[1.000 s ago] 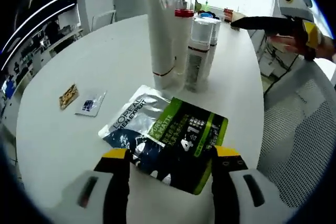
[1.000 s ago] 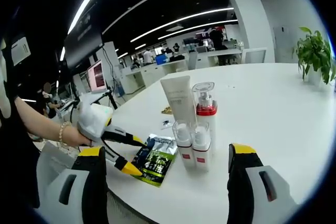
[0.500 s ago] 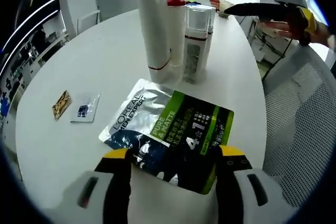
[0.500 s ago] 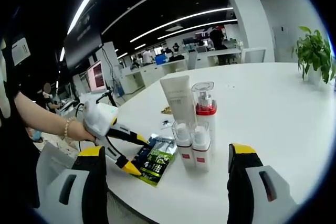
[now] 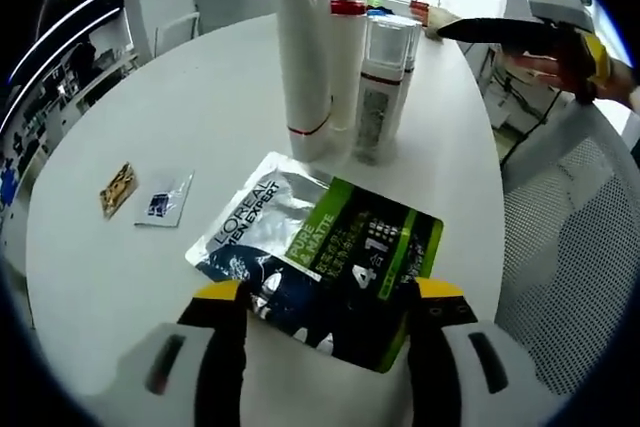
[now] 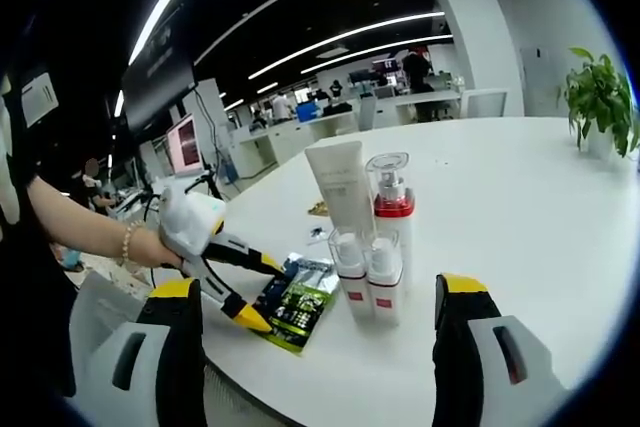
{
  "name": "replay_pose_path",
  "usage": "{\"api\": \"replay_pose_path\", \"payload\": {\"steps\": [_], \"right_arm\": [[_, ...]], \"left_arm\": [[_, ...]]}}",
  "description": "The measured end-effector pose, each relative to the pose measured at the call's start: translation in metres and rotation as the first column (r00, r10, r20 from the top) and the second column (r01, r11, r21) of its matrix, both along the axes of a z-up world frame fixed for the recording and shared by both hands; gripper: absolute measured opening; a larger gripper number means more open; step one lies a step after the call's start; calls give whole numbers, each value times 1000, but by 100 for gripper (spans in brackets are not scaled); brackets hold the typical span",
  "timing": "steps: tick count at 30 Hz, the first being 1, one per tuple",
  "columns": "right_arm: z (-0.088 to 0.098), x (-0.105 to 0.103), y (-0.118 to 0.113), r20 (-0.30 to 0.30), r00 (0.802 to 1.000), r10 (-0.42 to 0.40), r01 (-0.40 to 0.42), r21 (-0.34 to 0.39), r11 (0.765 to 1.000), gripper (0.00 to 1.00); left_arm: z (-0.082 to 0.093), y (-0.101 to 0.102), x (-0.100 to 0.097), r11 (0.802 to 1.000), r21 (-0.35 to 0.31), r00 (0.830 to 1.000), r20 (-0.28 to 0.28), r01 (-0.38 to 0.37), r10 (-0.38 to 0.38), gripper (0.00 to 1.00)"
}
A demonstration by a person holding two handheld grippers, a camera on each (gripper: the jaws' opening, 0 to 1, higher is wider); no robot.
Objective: Arrange the skincare products in the storage area until every visible bottle or jar stands upright without overlapping.
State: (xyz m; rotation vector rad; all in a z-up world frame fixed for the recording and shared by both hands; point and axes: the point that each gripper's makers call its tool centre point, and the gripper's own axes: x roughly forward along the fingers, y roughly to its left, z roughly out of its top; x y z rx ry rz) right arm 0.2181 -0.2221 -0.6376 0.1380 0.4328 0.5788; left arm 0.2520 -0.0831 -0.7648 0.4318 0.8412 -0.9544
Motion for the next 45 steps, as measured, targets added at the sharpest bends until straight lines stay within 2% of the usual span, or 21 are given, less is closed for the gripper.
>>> {"api": "replay_pose_path", "payload": {"steps": [14,21,26,33,37,45], "right_arm": [[-4,0,1,-7,1000,9,-9,-6,1000,96],[-4,-1,3,-7,1000,17,-17,-9,1000,95],[-4,-1,4,-6,1000,26,-26,-14,1000,96],[-5,-1,4,-10,999,31,-31,-12,999,96],[-7,0,5,-11,999,39,-39,-12,999,96],[-9,0,8,-15,998,57,-57,-18,998,96]], "left_arm": [[9,10,-4,999,-25,999,0,-48,48,64],[13,26,-6,992,-48,993,-11,-115,115,66],[18,33,-16,985,-58,986,-19,-164,163,69],[27,48,-25,965,-100,970,-17,-244,244,75],[35,59,-30,942,-133,951,-23,-307,307,78],[54,77,-39,905,-188,921,-3,-382,389,83]]}}
